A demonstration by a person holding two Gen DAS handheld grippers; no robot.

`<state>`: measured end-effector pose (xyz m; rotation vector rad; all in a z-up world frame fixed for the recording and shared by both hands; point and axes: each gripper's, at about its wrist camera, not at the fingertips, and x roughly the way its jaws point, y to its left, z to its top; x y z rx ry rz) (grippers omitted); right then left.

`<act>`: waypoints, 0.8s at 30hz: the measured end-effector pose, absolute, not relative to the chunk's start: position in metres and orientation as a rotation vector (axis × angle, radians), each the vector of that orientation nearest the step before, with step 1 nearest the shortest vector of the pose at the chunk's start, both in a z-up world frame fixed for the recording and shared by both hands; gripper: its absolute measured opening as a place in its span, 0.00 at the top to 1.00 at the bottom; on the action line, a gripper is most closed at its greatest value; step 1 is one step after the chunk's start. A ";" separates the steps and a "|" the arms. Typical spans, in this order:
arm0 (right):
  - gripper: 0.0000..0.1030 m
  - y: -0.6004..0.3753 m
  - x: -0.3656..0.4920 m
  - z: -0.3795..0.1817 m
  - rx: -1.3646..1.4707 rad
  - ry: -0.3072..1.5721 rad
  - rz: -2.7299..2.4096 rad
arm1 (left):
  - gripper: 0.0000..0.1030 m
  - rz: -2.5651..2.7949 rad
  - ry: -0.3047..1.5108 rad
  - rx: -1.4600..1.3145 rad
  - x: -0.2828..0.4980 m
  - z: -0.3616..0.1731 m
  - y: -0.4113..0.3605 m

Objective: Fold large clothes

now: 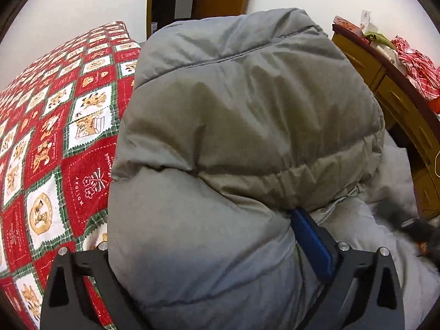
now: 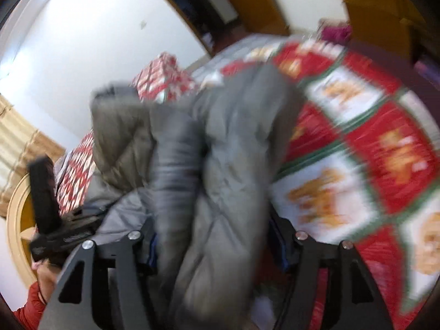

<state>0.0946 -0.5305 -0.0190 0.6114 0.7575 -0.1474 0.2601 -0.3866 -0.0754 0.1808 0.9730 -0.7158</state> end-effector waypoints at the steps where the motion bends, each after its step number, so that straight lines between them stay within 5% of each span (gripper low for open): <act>1: 0.36 -0.531 0.084 0.001 0.558 0.730 -0.195 | 0.03 -0.713 0.970 0.183 0.259 -0.076 -0.386; 8: 0.38 -0.508 0.106 0.078 0.370 0.771 -0.306 | 0.01 -0.663 0.917 0.259 0.245 -0.071 -0.396; 16: 0.51 -0.499 0.144 -0.020 0.347 1.009 -0.456 | 0.01 -0.629 0.876 0.313 0.233 -0.066 -0.399; 24: 0.44 -0.497 0.120 -0.051 0.309 0.820 -0.516 | 0.01 -0.611 0.869 0.329 0.230 -0.066 -0.404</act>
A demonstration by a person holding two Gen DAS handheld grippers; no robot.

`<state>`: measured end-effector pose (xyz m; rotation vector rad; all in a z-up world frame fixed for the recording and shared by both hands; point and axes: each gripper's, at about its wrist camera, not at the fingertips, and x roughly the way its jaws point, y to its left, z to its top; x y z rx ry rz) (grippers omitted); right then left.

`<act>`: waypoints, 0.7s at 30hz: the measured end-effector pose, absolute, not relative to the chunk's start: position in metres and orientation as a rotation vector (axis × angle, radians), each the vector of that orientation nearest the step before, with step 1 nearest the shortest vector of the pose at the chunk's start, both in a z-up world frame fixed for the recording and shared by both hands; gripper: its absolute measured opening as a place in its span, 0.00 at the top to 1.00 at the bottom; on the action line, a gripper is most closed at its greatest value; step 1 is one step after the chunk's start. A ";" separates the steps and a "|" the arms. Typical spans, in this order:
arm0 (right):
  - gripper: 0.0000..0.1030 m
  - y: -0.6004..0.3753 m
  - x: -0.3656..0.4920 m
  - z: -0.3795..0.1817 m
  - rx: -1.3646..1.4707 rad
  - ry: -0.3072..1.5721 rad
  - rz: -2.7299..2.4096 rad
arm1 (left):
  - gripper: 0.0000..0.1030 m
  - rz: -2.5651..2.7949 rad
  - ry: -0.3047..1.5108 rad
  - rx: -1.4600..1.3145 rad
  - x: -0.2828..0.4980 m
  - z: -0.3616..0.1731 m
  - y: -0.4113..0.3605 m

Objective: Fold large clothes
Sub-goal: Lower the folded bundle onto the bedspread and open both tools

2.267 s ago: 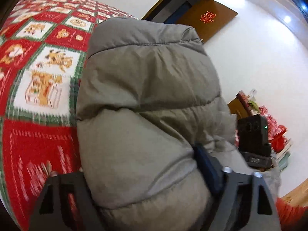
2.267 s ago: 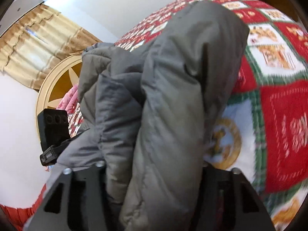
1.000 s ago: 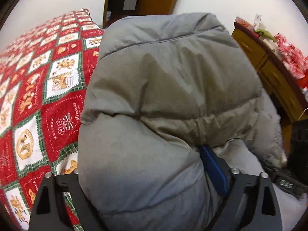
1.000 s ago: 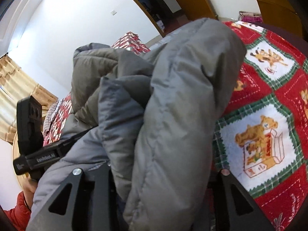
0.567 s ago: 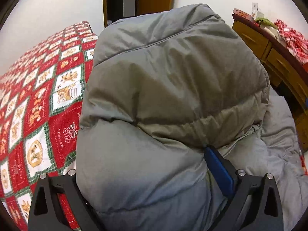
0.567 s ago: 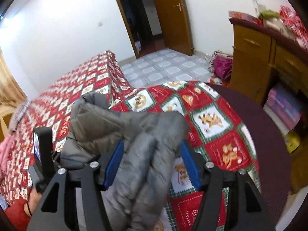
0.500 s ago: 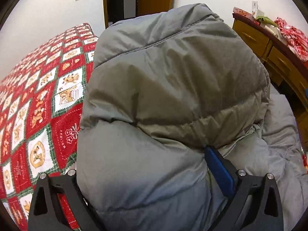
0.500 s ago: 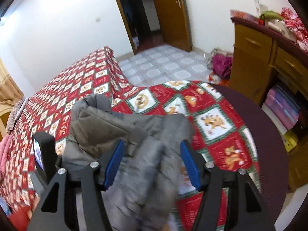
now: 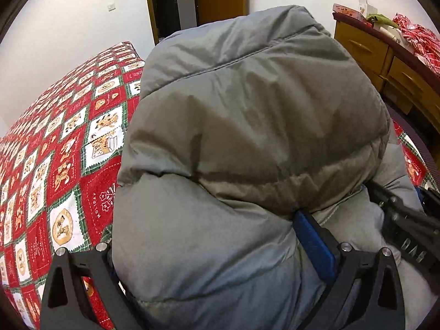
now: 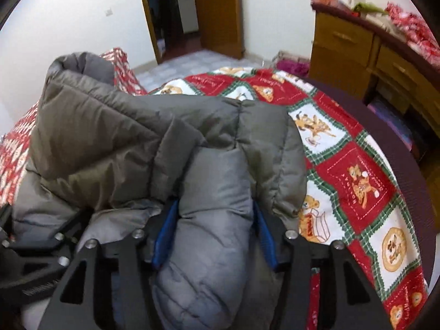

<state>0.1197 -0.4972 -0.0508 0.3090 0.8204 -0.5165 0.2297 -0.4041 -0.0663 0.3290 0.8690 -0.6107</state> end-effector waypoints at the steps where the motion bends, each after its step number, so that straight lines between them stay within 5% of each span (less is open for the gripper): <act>1: 0.40 -0.496 0.117 -0.052 0.300 0.796 -0.532 | 0.01 -0.609 0.860 0.335 0.230 -0.067 -0.406; 11: 0.30 -0.498 0.108 -0.039 0.270 0.821 -0.563 | 0.01 -0.637 0.930 0.369 0.229 -0.055 -0.402; 21: 0.19 -0.450 -0.019 0.030 0.261 0.645 -0.601 | 0.01 -0.603 0.739 0.405 0.160 -0.006 -0.344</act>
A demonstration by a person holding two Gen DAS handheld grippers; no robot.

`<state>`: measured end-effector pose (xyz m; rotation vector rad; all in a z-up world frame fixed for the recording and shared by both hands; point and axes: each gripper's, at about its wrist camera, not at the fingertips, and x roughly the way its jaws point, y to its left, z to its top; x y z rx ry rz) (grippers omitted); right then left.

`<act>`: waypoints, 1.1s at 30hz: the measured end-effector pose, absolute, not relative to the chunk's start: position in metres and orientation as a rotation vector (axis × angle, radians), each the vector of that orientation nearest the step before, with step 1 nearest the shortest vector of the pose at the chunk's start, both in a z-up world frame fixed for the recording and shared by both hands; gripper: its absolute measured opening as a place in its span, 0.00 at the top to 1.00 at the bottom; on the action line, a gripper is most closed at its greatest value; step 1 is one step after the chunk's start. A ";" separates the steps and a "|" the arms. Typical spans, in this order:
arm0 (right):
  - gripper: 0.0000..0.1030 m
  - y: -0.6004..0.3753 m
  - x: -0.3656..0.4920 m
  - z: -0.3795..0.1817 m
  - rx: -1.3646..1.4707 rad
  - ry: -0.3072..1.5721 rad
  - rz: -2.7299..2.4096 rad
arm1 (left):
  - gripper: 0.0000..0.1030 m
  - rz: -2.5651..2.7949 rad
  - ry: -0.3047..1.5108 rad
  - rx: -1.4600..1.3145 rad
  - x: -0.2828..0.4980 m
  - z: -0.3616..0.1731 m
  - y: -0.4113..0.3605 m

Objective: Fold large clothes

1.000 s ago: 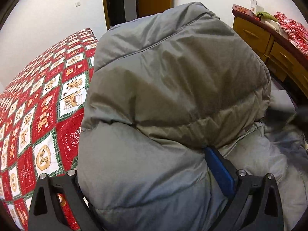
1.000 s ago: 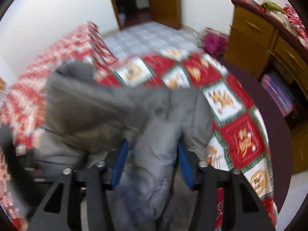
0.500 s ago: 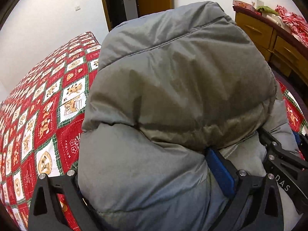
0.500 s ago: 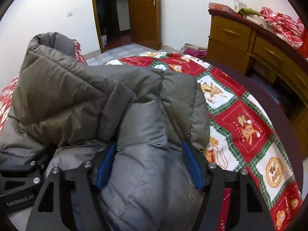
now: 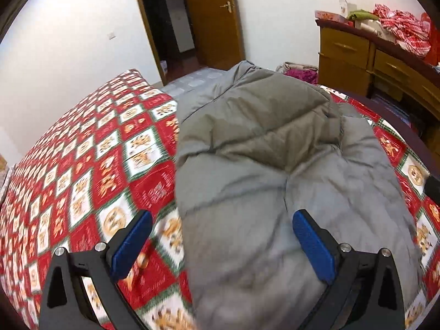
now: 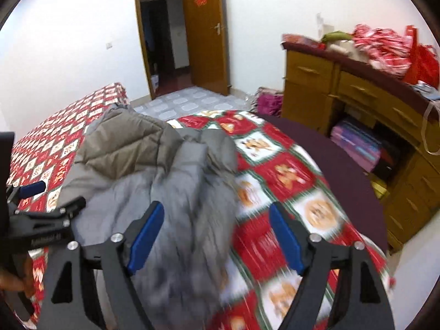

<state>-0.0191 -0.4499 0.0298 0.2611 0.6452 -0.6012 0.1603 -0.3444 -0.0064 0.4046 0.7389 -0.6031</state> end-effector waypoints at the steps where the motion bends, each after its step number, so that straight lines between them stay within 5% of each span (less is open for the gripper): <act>1: 0.16 -0.443 -0.030 0.031 0.253 0.634 -0.609 | 0.01 -0.599 0.738 0.397 0.156 -0.006 -0.340; 19: 0.06 -0.363 -0.125 0.026 0.212 0.605 -0.541 | 0.01 -0.542 0.703 0.367 0.019 -0.007 -0.236; 33: 0.01 -0.318 -0.163 0.077 0.141 0.439 -0.493 | 0.01 -0.515 0.551 0.291 -0.050 0.051 -0.186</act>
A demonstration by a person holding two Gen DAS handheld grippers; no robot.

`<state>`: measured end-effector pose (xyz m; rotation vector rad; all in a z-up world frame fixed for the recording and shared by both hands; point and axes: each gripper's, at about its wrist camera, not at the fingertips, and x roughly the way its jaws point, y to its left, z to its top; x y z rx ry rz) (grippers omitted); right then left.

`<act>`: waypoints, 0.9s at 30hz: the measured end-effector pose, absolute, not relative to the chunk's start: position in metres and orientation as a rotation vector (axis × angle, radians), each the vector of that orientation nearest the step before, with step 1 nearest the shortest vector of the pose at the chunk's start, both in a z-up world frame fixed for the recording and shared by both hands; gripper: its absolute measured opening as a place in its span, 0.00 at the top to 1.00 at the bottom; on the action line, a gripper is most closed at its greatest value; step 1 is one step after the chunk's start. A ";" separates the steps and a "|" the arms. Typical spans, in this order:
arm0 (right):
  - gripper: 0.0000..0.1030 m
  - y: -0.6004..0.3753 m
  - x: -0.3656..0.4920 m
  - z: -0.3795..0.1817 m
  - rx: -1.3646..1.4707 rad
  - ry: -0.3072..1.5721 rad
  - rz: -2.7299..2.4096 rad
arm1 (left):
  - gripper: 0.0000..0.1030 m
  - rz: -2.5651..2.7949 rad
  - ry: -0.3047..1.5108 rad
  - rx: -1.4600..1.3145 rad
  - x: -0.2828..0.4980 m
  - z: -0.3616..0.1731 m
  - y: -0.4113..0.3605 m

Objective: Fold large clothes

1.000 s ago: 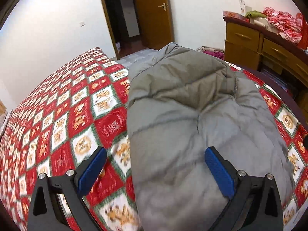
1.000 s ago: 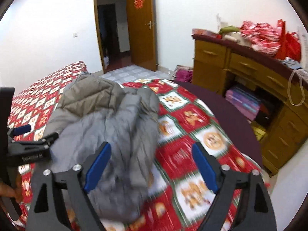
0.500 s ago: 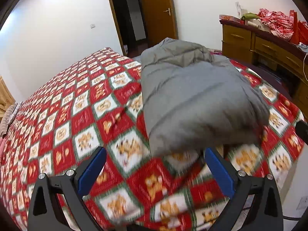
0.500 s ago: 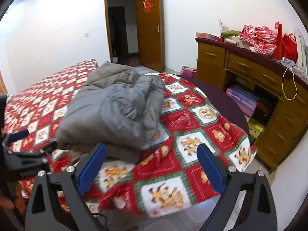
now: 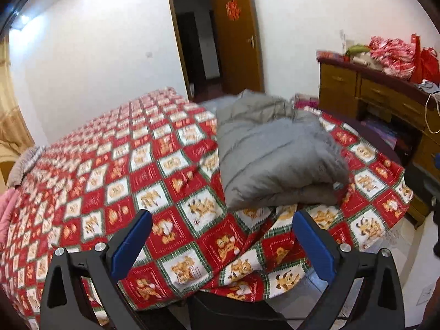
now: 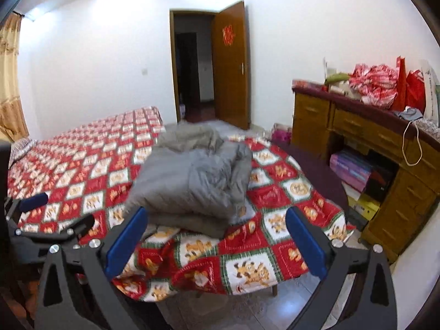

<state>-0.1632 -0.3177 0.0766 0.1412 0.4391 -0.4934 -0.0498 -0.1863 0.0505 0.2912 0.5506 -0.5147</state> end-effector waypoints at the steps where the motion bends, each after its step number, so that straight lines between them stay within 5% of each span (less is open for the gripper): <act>1: 0.00 -0.315 -0.166 0.081 0.140 0.416 -0.493 | 0.01 -0.513 0.534 0.286 -0.053 0.055 -0.183; 27: 0.00 -0.309 -0.184 0.102 0.155 0.279 -0.481 | 0.01 -0.522 0.379 0.175 -0.074 0.088 -0.161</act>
